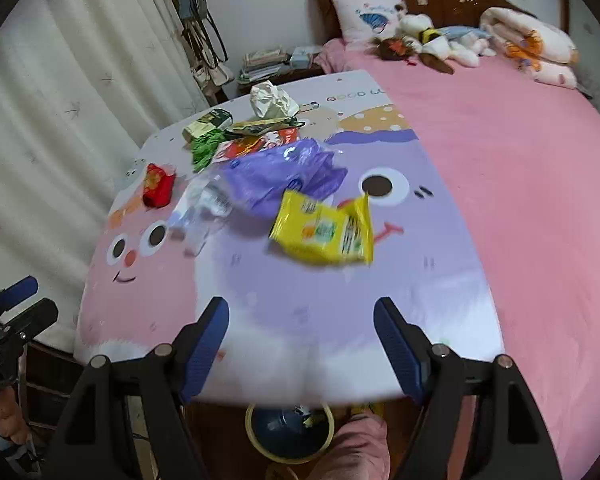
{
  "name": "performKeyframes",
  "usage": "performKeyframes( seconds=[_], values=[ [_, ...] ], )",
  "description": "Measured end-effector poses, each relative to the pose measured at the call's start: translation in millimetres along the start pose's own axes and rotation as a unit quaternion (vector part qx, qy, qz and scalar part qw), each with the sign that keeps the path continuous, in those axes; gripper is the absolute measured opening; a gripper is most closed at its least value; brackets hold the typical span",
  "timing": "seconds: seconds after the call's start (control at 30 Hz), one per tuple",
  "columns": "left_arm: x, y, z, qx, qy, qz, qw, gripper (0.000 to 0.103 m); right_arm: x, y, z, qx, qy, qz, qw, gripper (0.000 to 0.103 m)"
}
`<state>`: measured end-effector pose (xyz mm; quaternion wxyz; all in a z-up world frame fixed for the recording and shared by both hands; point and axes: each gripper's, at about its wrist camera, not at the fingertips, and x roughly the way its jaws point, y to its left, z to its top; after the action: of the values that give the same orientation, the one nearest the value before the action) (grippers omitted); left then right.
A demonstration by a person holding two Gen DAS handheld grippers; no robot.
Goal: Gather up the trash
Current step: 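Raise both tools back toward the table, then grasp the clear plastic bottle with the left tool while the right grasps the yellow snack bag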
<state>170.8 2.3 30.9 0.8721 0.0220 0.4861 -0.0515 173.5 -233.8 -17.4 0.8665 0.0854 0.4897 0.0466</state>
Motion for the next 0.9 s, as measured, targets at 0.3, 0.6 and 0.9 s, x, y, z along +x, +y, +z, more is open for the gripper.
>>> performKeyframes(
  seconds=[0.3, 0.6, 0.9],
  values=[
    [82, -35, 59, -0.023, 0.041, 0.026, 0.9986, 0.088, 99, -41, 54, -0.032, 0.086, 0.051, 0.994, 0.075],
    [152, -27, 93, -0.04, 0.077, 0.056, 0.9947, 0.077, 133, -31, 51, -0.138, 0.118, 0.081, 0.98, 0.044],
    [194, -31, 101, -0.024, 0.115, 0.037, 0.9924, 0.054, 137, -43, 71, -0.134, 0.123, 0.113, 0.977, 0.016]
  ],
)
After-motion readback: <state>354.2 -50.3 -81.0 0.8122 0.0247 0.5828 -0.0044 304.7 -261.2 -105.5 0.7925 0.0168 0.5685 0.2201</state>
